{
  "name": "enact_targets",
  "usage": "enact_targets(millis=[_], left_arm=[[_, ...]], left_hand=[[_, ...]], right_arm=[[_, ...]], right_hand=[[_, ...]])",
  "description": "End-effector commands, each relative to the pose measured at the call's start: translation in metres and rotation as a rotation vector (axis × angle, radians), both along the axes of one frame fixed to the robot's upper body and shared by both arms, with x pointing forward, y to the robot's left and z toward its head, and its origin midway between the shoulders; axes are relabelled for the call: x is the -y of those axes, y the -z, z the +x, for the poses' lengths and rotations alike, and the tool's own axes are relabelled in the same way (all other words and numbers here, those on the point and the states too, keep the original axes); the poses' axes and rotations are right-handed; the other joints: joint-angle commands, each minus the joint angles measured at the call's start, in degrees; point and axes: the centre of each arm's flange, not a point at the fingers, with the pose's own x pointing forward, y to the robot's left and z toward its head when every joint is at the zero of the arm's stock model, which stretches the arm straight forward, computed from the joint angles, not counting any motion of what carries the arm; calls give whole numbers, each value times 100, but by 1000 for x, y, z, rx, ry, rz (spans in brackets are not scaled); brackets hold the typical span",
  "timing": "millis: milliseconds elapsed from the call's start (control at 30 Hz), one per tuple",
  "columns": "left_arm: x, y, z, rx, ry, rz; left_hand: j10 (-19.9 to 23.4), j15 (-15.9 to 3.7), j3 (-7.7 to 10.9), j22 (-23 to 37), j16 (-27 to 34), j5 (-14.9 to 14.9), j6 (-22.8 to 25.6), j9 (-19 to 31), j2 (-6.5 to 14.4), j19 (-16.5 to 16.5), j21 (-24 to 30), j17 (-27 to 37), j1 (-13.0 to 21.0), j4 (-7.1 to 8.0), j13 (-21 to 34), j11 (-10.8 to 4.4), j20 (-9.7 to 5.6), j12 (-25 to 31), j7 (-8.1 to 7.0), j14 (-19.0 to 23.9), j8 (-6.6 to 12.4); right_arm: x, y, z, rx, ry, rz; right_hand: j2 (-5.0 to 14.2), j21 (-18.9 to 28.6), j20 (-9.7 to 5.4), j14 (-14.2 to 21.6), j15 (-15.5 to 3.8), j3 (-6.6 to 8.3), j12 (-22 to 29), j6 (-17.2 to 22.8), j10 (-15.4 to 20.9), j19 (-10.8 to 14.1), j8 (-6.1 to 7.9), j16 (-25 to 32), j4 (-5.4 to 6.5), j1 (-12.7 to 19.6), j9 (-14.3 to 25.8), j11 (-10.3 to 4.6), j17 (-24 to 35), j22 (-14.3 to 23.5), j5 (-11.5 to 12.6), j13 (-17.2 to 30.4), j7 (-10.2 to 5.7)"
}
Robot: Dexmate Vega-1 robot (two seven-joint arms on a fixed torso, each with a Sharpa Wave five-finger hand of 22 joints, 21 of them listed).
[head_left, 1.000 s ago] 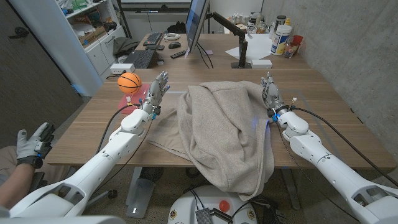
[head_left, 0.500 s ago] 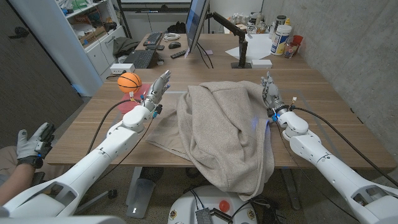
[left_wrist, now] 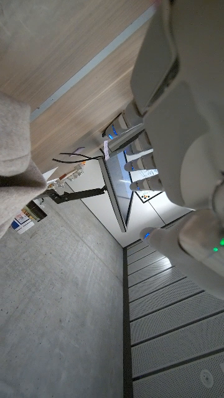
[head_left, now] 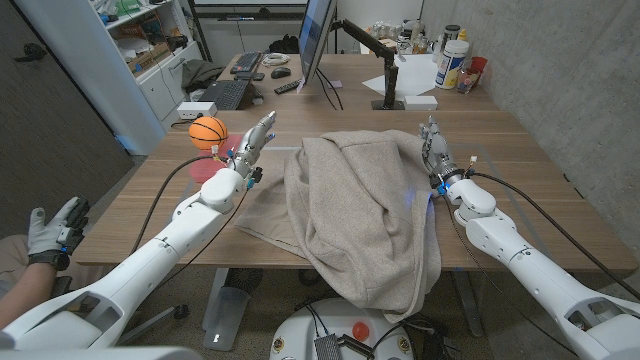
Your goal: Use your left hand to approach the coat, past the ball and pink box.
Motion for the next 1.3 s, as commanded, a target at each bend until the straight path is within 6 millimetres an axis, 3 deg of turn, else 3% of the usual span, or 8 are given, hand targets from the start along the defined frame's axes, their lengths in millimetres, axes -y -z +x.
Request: enact_targets(millis=[33,267,600,867,1300], left_arm=[[10,-5,-7,87,-72,83],[15,-9,-11,122,-75,105],[26,-22,-20,172,-74,169],[30,-28,-25,181,-59,198],[34,-40,-38,190,-71,293]], left_hand=[[108,-120,-17,-4,45,71,-2,24,-124,237,70,14,15,-78,16,-20,-73,54,-58,106,11],[181,-132,-39,-9,48,92,7,24,-165,390,89,13,23,-110,17,-27,-135,71,-67,171,13],[186,-137,-55,-11,36,108,34,25,-191,358,49,14,26,-128,17,-26,-129,64,-72,178,21],[201,-113,-80,-13,30,129,33,25,-227,483,58,14,21,-149,18,-31,38,58,-76,214,17],[382,-167,-115,-15,56,158,59,26,-261,480,-8,16,6,-169,20,-39,69,108,-74,357,21]], right_arm=[[0,0,1,-8,3,1],[1,0,1,-14,7,7],[1,0,2,-16,9,8],[1,1,2,-21,11,10],[1,1,3,-20,20,8]], right_hand=[[27,19,15,-89,19,-29,16,4,10,-24,28,27,25,28,12,-4,0,24,42,-3,5],[33,18,17,-84,23,-34,15,7,15,-24,26,28,23,31,11,0,-10,24,42,-4,2],[41,18,20,-81,23,-41,14,11,24,-25,22,28,21,34,11,3,-25,24,43,-5,6],[48,17,27,-81,19,-48,11,21,27,-26,21,27,17,39,10,7,-41,24,44,-6,-2],[57,8,35,-119,10,-65,-5,25,4,-52,14,13,13,42,9,-6,-67,24,45,-7,-4]])
